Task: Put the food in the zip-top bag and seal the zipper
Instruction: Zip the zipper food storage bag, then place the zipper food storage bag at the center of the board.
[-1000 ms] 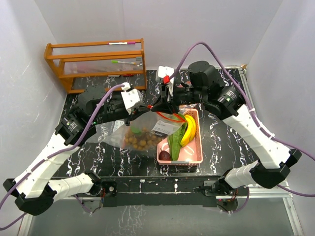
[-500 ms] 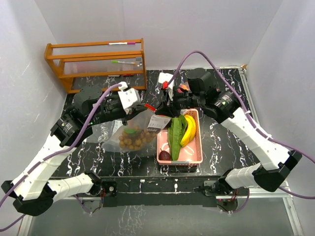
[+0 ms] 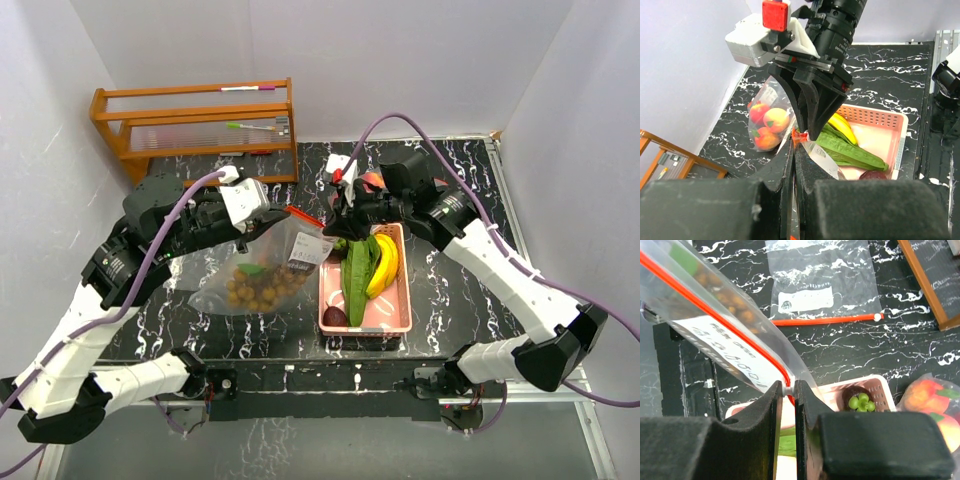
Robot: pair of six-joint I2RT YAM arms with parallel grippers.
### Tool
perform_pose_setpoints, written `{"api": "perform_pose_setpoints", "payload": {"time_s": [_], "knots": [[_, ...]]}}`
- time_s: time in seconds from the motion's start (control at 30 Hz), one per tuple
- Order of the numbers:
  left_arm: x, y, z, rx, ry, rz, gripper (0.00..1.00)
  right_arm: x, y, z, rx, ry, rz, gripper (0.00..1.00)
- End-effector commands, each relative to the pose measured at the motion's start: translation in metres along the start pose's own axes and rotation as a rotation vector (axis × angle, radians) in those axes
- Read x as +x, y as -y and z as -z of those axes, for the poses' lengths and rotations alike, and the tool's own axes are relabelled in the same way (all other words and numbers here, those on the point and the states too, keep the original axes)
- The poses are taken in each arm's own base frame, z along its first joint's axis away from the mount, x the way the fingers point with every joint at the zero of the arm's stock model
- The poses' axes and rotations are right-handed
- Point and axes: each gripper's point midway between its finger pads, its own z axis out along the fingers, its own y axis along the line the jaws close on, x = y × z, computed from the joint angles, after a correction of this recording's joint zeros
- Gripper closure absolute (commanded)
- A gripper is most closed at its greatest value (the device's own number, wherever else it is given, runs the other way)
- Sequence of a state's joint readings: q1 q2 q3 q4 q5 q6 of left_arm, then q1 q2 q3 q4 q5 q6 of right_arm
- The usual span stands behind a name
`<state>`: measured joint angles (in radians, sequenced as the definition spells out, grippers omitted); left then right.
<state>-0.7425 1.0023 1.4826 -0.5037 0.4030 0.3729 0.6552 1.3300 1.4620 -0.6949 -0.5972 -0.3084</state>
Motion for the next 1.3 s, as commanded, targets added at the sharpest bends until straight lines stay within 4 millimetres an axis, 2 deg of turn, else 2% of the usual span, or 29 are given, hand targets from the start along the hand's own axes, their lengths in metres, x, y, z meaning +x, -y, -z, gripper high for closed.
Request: {"api": "perform_pose_setpoints", "payload": {"time_s": [0.0, 0.2, 0.57, 0.83, 0.87, 0.9, 1.0, 1.07, 1.17, 1.27], "knots": [[-0.047, -0.007, 0.025, -0.049, 0.132, -0.075, 1.0, 0.013, 0.016, 0.005, 0.068, -0.013, -0.015, 0.84], [-0.047, -0.007, 0.025, -0.052, 0.129, -0.078, 1.0, 0.024, 0.02, 0.009, 0.092, -0.018, -0.036, 0.84], [-0.048, -0.008, 0.028, -0.059, 0.133, -0.091, 1.0, 0.062, 0.033, 0.0, 0.143, -0.084, -0.106, 0.84], [-0.045, -0.008, 0.027, -0.067, 0.129, -0.089, 1.0, 0.062, 0.037, 0.002, 0.16, -0.077, -0.106, 0.83], [-0.044, -0.009, 0.027, -0.07, 0.126, -0.089, 1.0, 0.06, 0.039, 0.004, 0.172, -0.07, -0.104, 0.78], [-0.042, -0.01, 0.026, -0.073, 0.121, -0.087, 1.0, 0.056, 0.041, 0.006, 0.19, -0.06, -0.104, 0.65], [-0.033, -0.014, 0.02, -0.091, 0.095, -0.081, 1.0, 0.037, 0.046, 0.015, 0.238, -0.005, -0.076, 0.37], [-0.026, -0.017, 0.015, -0.099, 0.076, -0.076, 1.0, 0.019, 0.048, 0.025, 0.273, 0.054, -0.044, 0.05], [-0.017, -0.018, 0.008, -0.106, 0.063, -0.069, 1.0, -0.003, 0.053, 0.038, 0.324, 0.112, -0.011, 0.02], [-0.006, -0.028, 0.002, -0.155, 0.034, -0.06, 1.0, -0.015, 0.074, 0.053, 0.467, 0.131, -0.048, 0.02]]}}
